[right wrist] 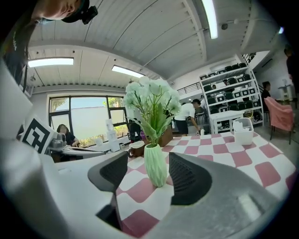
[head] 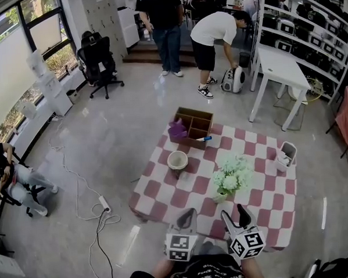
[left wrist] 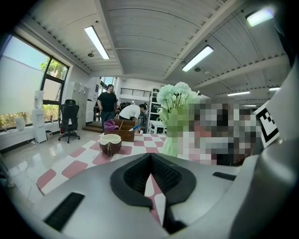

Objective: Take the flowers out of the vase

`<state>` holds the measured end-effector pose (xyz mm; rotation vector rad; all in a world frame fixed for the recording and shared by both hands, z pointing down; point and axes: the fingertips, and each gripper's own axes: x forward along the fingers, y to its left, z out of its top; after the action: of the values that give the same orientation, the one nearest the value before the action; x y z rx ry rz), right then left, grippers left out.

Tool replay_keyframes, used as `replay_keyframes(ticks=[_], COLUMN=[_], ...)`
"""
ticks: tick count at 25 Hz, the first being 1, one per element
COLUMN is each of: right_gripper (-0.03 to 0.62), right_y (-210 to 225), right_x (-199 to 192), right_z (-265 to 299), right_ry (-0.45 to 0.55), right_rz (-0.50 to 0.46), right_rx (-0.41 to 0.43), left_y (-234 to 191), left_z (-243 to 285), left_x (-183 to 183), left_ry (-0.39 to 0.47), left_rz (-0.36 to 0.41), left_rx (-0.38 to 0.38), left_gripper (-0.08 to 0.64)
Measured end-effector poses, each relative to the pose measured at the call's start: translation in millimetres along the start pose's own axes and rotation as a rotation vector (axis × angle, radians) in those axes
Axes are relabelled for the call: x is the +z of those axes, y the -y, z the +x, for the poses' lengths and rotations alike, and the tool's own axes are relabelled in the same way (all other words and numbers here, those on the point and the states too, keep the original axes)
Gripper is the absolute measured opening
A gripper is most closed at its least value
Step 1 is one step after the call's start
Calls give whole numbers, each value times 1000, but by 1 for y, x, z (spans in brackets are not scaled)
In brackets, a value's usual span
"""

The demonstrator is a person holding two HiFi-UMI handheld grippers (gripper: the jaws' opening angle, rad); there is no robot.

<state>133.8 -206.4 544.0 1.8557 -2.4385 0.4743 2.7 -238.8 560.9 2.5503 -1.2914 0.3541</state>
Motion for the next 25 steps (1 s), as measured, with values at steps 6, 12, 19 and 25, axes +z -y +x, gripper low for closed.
replay_keyframes(ticks=[6, 12, 19, 25], right_gripper=[279, 281, 281, 281], right_y=[11, 17, 20, 19], right_x=[11, 20, 28, 29], right_z=[23, 43, 61, 72], right_ry=[-1, -1, -3, -15], right_rz=[-22, -36, -55, -67], right_rx=[19, 50, 86, 122], left_y=[-5, -11, -17, -21], left_z=[12, 18, 21, 22], left_x=[4, 1, 2, 0], left_ry=[3, -13, -19, -29], left_rz=[-9, -16, -22, -27], left_rx=[26, 49, 85, 113], left_gripper=[11, 11, 11, 11])
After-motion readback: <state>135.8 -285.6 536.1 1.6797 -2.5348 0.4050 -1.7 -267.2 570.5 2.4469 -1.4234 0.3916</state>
